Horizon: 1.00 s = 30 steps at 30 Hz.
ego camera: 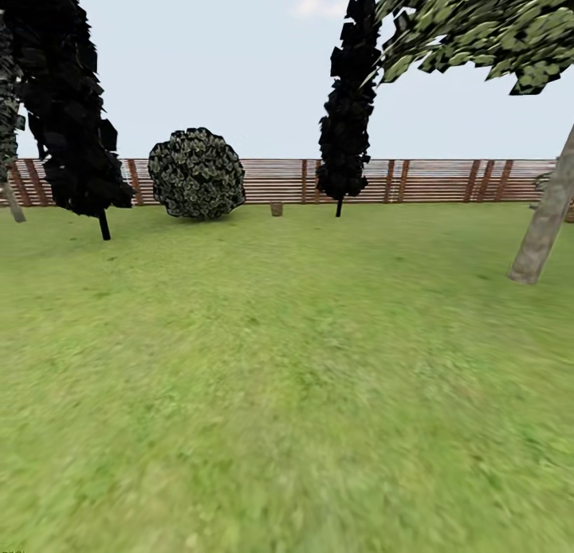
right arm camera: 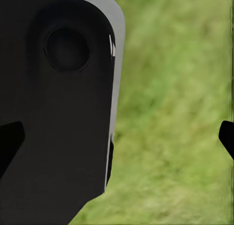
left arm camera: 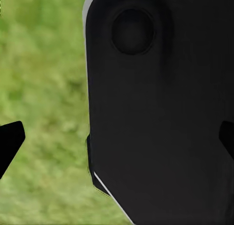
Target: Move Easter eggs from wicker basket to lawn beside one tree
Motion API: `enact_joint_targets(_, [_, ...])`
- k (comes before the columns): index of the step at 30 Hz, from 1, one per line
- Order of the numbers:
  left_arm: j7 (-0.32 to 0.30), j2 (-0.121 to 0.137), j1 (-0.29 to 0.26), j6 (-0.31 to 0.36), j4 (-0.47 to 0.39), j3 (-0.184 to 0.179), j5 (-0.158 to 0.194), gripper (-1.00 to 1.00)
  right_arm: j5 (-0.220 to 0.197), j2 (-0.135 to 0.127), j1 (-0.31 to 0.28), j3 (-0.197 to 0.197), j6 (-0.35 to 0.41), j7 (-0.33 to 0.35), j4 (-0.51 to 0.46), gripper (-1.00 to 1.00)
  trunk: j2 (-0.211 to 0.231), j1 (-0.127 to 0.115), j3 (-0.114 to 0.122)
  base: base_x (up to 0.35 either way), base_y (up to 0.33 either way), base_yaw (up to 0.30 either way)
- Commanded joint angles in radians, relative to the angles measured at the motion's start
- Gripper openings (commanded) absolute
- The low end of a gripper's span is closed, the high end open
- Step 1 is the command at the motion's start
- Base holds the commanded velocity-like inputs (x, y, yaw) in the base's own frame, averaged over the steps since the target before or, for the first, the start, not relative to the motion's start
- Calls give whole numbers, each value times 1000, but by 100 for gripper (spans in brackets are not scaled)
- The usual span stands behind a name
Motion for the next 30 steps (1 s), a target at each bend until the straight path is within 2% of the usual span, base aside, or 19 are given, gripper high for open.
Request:
enact_joint_targets(1, [-1, 0, 1, 0, -6, 0, 0, 100, 10, 0, -1, 1, -1, 0, 2, 100, 0, 1, -1, 320, -74, 245])
enact_joint_targets(12, [1, 1, 1, -1, -17, 1, 2, 100, 8, 0, -1, 1, -1, 0, -16, 100, 0, 1, -7, 321, -71, 246])
enact_joint_targets(27, [1, 4, 1, -1, -18, 2, 2, 100, 10, -1, -1, 6, -1, 1, -17, 100, 0, 1, -7, 325, -3, 14])
enact_joint_targets(30, [1, 4, 1, -1, -18, 2, 2, 100, 11, -1, -1, 6, -1, 2, -16, 100, 0, 1, -7, 328, 0, -150])
